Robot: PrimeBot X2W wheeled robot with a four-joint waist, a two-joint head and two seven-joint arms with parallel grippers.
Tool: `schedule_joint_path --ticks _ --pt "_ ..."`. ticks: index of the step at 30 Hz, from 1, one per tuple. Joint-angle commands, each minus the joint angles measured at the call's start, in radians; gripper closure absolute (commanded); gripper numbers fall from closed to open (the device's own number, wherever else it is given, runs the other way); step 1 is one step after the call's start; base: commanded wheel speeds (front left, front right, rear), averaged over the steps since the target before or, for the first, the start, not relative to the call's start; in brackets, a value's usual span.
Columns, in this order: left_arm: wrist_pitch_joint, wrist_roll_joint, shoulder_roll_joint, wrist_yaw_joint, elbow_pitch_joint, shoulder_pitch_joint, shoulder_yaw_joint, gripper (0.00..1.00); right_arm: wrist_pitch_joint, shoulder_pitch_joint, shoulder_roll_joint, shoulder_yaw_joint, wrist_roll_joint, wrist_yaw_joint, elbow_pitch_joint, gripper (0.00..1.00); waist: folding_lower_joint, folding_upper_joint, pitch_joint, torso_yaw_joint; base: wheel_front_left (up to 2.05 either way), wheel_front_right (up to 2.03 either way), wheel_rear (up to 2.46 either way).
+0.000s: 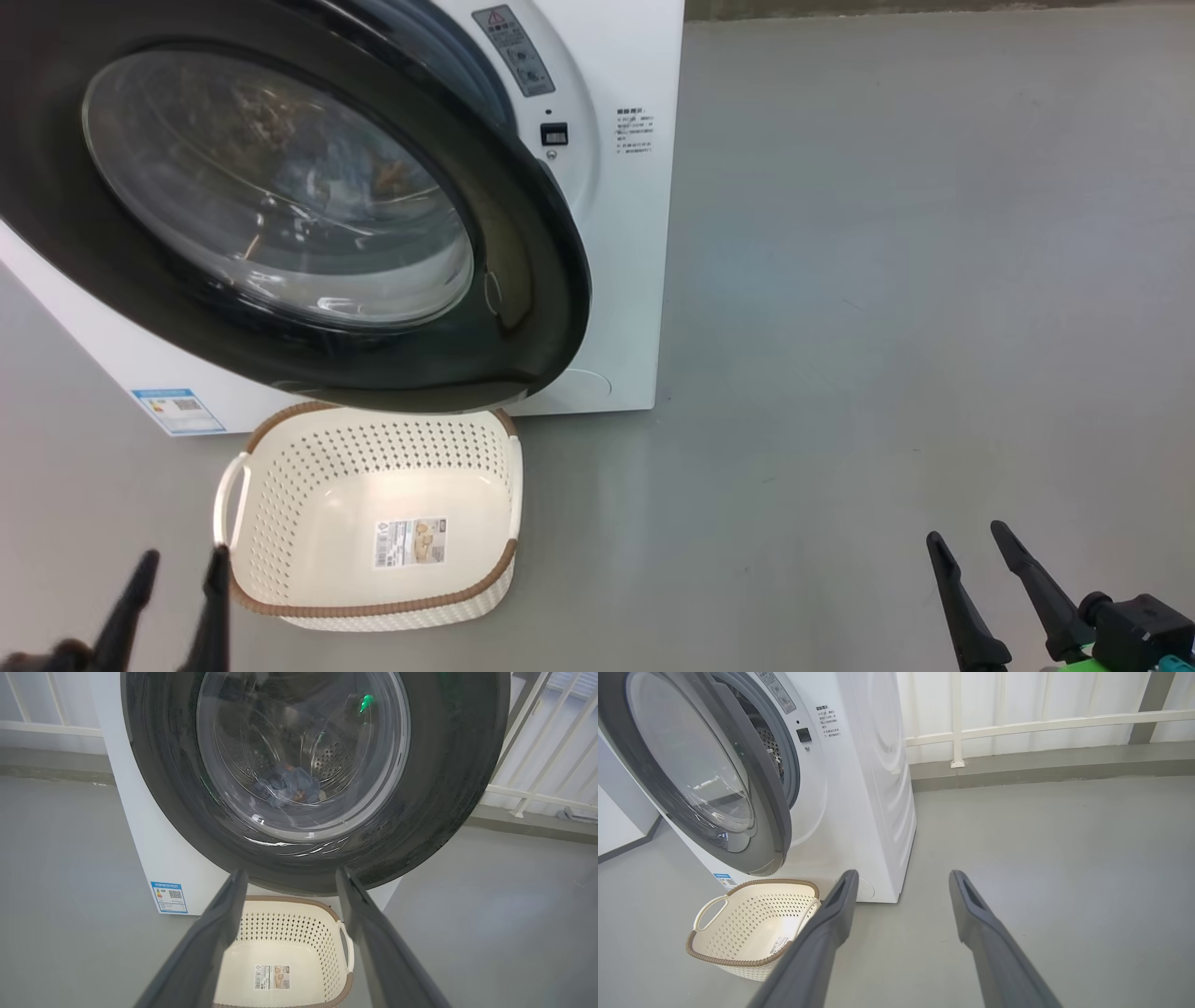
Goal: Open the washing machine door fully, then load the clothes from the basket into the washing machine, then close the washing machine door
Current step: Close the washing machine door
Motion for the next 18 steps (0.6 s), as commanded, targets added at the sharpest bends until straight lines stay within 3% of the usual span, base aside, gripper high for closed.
schedule_joint_path --ticks 1,5,15,16,17,18 --pt "-0.012 0.017 0.018 -0.003 -0.024 -0.006 0.046 0.0 -0.005 -0.027 -0.014 0.016 -0.002 0.001 -0.025 0.0 0.0 0.0 0.002 0.0 0.0 0.0 0.0" --pt "-0.012 0.099 -0.031 -0.003 -0.028 0.015 0.068 0.0 -0.005 -0.033 -0.015 0.019 -0.001 0.001 -0.025 0.0 0.0 0.0 0.005 0.0 0.0 0.0 0.0" --pt "-0.012 0.129 -0.058 -0.003 -0.034 0.016 0.093 0.0 -0.005 -0.051 -0.011 0.028 0.0 0.001 -0.031 0.0 0.0 0.0 0.004 0.01 0.0 0.0 0.0" --pt "-0.012 0.129 -0.06 -0.003 -0.035 0.014 0.092 0.0 -0.005 -0.058 -0.01 0.03 0.002 0.001 -0.033 0.17 0.0 0.0 0.005 0.013 0.0 0.0 0.0" --pt "-0.012 0.129 -0.062 -0.003 -0.037 0.012 0.092 0.0 -0.005 -0.067 -0.007 0.033 0.006 0.001 -0.034 0.61 0.0 0.0 0.007 0.016 0.0 0.0 0.0" --pt "-0.012 0.13 -0.063 -0.003 -0.038 0.01 0.09 0.0 -0.005 -0.079 -0.005 0.039 0.01 0.001 -0.036 0.96 0.0 0.0 0.008 0.019 0.0 0.0 0.0"
